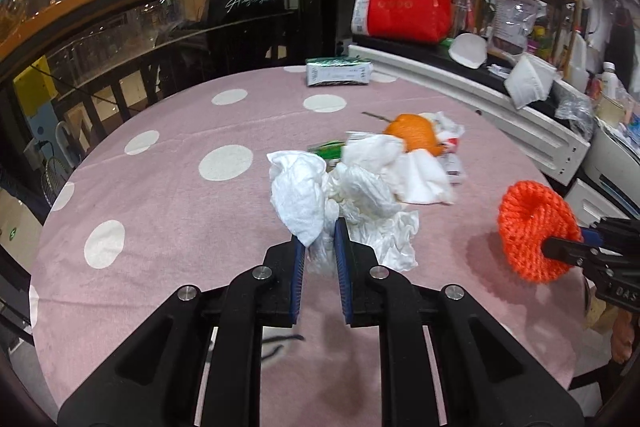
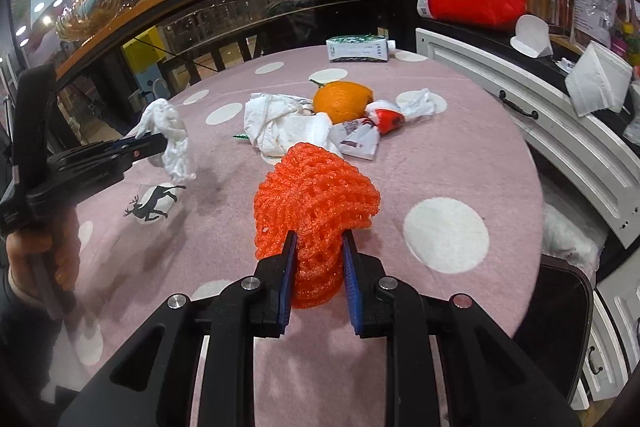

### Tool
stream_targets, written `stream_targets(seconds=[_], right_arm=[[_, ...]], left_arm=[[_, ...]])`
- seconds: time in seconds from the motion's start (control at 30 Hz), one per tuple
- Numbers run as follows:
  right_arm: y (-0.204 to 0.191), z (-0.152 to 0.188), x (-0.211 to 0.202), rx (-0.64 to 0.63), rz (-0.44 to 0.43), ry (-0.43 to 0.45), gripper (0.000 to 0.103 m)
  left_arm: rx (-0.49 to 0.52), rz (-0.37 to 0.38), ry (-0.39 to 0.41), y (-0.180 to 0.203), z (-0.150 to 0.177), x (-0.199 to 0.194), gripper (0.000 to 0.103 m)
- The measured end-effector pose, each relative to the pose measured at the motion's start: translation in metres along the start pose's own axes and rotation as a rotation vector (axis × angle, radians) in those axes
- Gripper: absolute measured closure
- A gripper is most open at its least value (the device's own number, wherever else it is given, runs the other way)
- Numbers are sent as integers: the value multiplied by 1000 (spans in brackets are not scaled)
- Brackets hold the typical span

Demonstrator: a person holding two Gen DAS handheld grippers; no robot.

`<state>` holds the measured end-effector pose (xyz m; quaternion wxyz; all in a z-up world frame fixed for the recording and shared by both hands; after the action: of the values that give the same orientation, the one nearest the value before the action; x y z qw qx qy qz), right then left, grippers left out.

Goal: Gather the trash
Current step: 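Carry the orange net into the black bin and open the right gripper while the left carries tissue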

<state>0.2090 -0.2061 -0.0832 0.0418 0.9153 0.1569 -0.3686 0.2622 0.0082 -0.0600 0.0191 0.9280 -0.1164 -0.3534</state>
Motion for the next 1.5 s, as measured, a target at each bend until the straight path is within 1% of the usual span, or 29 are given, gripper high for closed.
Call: stream_targets(seconds=[0.17, 0.3, 0.4, 0.6, 0.87, 1.1, 1.3, 1.43, 1.5], right_arm=[[15, 12, -24, 22, 37, 16, 81], [35, 26, -44, 65, 84, 30, 81], [53, 39, -56, 102, 119, 29, 81], [82, 66, -74, 149, 186, 10, 81], [133, 109, -87, 281, 284, -32, 81], [166, 137, -85, 306, 411, -84, 81], [186, 163, -68, 369, 405, -160, 81], [186, 170, -63, 380, 397, -177, 81], [188, 173, -60, 383, 404, -187, 78]], left_arm=[[20, 75, -1, 35, 11, -16, 87], [66, 118, 9, 70, 19, -24, 87], [94, 155, 1, 95, 25, -28, 87], [133, 217, -21, 138, 36, -28, 87], [181, 272, -47, 187, 49, -27, 87], [214, 315, -71, 225, 59, -25, 87], [232, 362, -118, 255, 69, -16, 87], [250, 379, -132, 272, 75, -12, 87], [258, 392, -144, 281, 78, -9, 87]])
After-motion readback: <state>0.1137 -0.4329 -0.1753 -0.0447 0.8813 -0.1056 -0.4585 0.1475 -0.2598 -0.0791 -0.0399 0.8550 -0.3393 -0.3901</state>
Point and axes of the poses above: each gripper's, at about its wrist camera, not at the fingertips, and x roughly the way its jaws point, y to its right, z to its underside, the point moved 5 cm from there along x, roughly the way its jaws point, and after that the axes turned 9 degrees about -x, right-handed, at the moved point
